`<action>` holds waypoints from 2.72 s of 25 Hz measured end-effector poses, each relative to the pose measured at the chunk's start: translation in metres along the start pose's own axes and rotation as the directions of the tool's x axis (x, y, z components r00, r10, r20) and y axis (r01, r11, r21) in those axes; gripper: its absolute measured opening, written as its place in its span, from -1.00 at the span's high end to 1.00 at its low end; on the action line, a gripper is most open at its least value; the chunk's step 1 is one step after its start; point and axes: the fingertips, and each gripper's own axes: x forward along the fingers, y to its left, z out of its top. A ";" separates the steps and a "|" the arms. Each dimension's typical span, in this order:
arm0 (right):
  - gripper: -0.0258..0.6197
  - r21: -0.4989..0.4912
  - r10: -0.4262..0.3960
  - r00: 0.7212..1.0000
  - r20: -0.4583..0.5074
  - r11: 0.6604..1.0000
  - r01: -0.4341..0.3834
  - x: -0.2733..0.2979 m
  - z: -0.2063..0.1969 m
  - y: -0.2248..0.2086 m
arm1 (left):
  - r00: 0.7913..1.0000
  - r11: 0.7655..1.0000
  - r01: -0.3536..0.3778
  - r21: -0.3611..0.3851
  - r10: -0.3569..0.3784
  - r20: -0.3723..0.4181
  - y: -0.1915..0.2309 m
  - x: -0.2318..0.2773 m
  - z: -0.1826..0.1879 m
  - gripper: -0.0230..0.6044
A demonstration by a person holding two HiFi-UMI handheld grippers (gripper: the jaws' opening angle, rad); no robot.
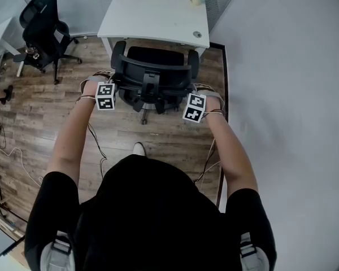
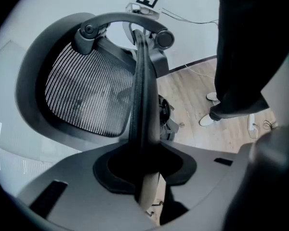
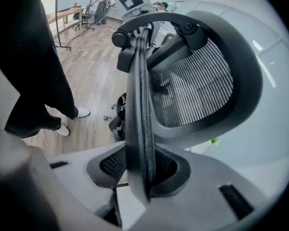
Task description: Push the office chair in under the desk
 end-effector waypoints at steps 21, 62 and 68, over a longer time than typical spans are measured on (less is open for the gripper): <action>0.58 0.051 0.018 1.000 -0.005 0.999 -0.018 0.021 0.006 0.005 | 0.999 0.999 -0.034 0.007 0.033 0.041 0.014 0.009 -0.012 0.49; 0.91 0.669 -0.568 0.365 0.738 0.689 -0.279 -0.308 0.069 0.028 | 0.529 0.553 0.053 -0.831 0.690 0.493 -0.020 -0.277 0.203 0.94; 0.92 0.647 -0.546 0.364 0.755 0.710 -0.278 -0.311 0.075 0.030 | 0.528 0.543 0.046 -0.838 0.699 0.482 -0.020 -0.285 0.207 0.94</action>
